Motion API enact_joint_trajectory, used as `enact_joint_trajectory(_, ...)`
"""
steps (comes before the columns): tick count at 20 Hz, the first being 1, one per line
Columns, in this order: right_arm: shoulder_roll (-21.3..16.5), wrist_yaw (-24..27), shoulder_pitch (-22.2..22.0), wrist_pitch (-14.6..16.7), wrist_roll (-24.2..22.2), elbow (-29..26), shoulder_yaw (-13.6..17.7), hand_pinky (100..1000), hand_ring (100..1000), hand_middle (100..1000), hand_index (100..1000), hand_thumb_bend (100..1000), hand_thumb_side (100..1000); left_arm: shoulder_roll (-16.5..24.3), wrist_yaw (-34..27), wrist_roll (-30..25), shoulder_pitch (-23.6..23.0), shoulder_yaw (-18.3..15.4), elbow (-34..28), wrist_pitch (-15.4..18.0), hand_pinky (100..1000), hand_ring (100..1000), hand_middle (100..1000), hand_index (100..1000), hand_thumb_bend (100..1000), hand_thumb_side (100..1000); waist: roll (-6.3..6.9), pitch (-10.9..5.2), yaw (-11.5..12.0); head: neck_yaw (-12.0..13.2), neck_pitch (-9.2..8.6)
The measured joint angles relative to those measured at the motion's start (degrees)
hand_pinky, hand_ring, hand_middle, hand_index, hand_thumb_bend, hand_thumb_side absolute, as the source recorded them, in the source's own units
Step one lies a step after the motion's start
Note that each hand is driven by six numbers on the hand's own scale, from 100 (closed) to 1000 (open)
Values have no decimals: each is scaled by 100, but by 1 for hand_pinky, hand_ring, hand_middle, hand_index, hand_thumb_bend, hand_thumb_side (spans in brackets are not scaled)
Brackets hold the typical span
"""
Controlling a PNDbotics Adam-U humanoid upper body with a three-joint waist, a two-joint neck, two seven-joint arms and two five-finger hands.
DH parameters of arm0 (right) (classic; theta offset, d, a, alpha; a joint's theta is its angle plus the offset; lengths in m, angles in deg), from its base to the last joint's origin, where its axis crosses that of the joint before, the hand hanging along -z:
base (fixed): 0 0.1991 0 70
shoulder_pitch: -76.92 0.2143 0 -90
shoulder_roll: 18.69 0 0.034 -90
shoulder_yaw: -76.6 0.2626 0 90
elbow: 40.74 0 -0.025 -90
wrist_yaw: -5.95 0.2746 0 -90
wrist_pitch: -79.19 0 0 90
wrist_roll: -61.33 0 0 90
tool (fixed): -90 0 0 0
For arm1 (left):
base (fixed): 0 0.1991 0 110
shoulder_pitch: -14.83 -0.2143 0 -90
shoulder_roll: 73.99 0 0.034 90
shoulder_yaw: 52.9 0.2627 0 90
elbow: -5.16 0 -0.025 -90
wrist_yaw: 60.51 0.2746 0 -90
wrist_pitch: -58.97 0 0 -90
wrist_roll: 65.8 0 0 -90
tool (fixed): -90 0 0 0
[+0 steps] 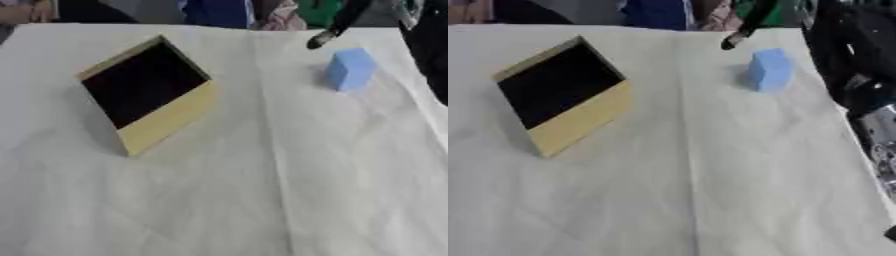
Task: Pick up objects on the table and place them in the box.
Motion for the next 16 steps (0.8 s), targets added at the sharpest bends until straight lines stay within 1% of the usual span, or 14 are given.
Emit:
enact_joint_trajectory(2,-9,37,0,-14,-14,41,0,1000,1000,1000,1000,438,639,0,0,-5,0,0,0,4,668,595,612,873,100,930,2,0,0,0,0)
enact_joint_trajectory(3,-9,60,-1,-22,-22,47,0,983,989,1000,1000,380,570,0,0,-7,0,0,0,5,667,594,611,871,100,929,2,0,0,0,0)
enact_joint_trajectory(7,-68,188,-107,-43,-43,157,37,983,990,1000,1000,370,557,0,2,-28,1,0,0,6,667,594,610,869,100,926,13,0,-4,10,0)
enact_joint_trajectory(14,-270,290,-220,-51,-51,262,36,980,990,1000,1000,373,571,0,7,-62,1,-1,0,6,667,595,611,870,100,926,26,0,-8,52,0)
enact_joint_trajectory(16,-338,328,-251,-52,-52,259,39,980,990,1000,1000,408,604,0,7,-64,1,-1,0,7,667,595,611,870,100,926,25,0,-13,67,0)
